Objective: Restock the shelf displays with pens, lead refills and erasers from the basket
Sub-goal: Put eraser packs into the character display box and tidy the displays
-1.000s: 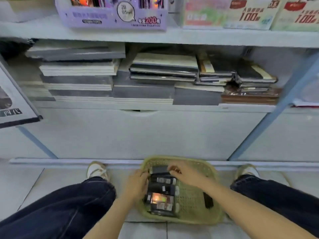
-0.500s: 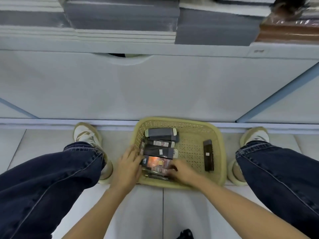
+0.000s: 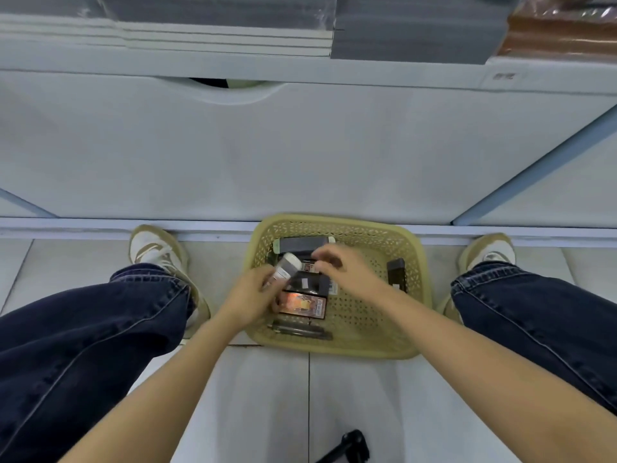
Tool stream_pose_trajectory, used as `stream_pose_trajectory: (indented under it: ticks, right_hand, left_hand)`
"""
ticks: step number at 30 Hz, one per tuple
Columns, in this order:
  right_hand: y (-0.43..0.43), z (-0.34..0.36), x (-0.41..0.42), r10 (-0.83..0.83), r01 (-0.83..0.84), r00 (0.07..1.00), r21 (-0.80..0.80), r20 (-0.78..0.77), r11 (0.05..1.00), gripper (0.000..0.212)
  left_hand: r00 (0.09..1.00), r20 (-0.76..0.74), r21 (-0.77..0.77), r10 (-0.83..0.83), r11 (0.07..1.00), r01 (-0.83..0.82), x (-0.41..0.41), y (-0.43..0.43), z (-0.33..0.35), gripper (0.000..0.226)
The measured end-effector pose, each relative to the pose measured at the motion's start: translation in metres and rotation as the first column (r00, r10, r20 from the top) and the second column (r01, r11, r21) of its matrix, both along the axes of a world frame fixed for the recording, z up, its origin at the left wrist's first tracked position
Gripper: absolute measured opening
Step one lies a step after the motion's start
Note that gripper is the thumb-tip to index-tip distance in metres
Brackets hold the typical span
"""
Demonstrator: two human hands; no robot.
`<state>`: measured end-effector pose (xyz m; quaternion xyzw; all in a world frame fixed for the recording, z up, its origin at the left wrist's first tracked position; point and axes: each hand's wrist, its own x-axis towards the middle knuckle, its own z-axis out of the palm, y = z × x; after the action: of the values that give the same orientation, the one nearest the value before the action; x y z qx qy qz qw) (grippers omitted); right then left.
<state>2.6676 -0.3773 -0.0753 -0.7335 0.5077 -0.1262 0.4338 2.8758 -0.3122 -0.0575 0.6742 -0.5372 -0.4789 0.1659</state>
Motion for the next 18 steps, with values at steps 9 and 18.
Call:
stream_pose_trajectory:
  ticks: [9,18]
  right_hand:
    - [-0.002,-0.047,0.010,0.061,-0.149,0.892,-0.166,-0.447,0.975,0.062]
    - [0.021,-0.050,-0.014,0.253,-0.235,0.950,0.113,-0.184,0.965,0.041]
  left_hand:
    - [0.906,-0.217,0.013,0.363,0.929,-0.369,0.025,0.000,-0.012,0.020]
    - [0.908,-0.221,-0.020,0.355,0.929,-0.368,0.022,0.000,-0.017,0.017]
